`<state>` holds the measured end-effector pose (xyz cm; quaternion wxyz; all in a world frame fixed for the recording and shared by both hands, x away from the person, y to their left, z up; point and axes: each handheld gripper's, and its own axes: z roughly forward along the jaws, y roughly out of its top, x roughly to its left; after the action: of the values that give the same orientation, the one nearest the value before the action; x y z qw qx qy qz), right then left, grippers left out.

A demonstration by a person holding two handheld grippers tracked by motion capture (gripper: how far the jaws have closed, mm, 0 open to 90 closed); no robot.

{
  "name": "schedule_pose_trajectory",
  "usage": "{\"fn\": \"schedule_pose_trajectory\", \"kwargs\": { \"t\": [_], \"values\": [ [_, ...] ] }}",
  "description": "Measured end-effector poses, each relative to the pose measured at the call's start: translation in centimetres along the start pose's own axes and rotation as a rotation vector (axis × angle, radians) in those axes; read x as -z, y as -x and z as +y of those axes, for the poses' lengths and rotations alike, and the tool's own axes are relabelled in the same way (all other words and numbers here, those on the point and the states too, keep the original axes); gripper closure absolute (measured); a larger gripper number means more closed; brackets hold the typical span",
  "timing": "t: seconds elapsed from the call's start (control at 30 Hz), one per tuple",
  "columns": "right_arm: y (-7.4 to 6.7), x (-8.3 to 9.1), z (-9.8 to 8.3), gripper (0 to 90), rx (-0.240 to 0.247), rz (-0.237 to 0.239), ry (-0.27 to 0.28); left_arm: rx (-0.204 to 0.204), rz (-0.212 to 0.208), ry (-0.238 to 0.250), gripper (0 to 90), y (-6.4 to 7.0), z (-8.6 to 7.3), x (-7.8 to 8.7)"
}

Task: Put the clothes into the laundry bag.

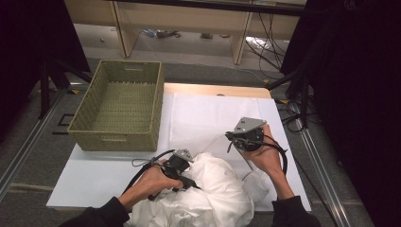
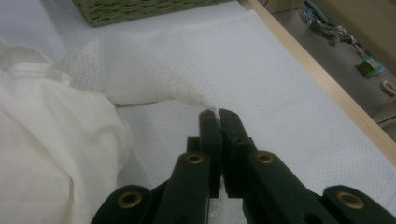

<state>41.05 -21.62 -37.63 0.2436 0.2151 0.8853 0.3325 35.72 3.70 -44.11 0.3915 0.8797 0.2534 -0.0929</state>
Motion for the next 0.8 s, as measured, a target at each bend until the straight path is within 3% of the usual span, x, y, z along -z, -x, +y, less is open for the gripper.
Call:
{"fn": "schedule_pose_trajectory", "kwargs": {
  "t": [0.07,0.13,0.2,0.27,0.33,0.37,0.4,0.43,0.5,0.6,0.7,0.77,0.8],
  "values": [
    [0.1,-0.1,-0.1,89.7,-0.008,-0.004,-0.005,-0.034,0.068,0.012,65.5,0.4,-0.1,-0.2],
    [0.2,-0.1,-0.1,89.7,-0.004,0.004,0.004,-0.049,0.077,0.015,56.0,0.6,-0.1,-0.6],
    [0.1,0.0,-0.1,89.7,-0.006,0.000,0.002,-0.031,0.047,0.019,45.2,0.5,-0.1,-1.3],
    [-0.1,0.0,0.0,89.7,-0.014,-0.007,-0.001,-0.053,0.037,0.014,38.6,0.6,-0.1,-1.6],
    [-0.3,0.3,0.3,89.8,0.014,-0.038,0.007,-0.076,0.011,0.004,37.1,0.5,0.0,-1.8],
    [-0.5,0.5,0.6,89.8,0.021,-0.039,0.016,-0.066,0.008,0.000,38.1,0.3,0.1,-1.8],
    [-0.6,0.7,0.7,89.8,0.016,-0.031,0.020,-0.055,0.000,0.007,48.6,0.2,0.1,-1.9],
    [-0.6,0.9,0.9,89.8,0.024,-0.036,0.026,-0.064,0.001,0.025,66.4,0.1,0.1,-1.9],
    [-0.7,1.2,1.2,89.8,0.040,-0.033,0.037,-0.071,0.025,0.036,78.0,0.3,0.2,-1.4],
    [-0.7,1.7,1.2,89.8,0.044,-0.032,0.050,-0.046,0.078,0.109,80.3,-0.3,0.9,0.7],
    [-0.9,2.1,1.3,89.8,0.045,-0.031,0.060,-0.010,0.186,0.209,80.9,-1.6,2.1,3.9],
    [-1.1,2.3,1.5,89.8,0.031,-0.027,0.064,0.039,0.192,0.272,80.7,-2.1,3.0,5.3],
    [-1.1,2.3,1.7,89.8,0.048,-0.029,0.071,0.035,0.209,0.293,80.5,-2.0,3.4,5.5]
  ]
}}
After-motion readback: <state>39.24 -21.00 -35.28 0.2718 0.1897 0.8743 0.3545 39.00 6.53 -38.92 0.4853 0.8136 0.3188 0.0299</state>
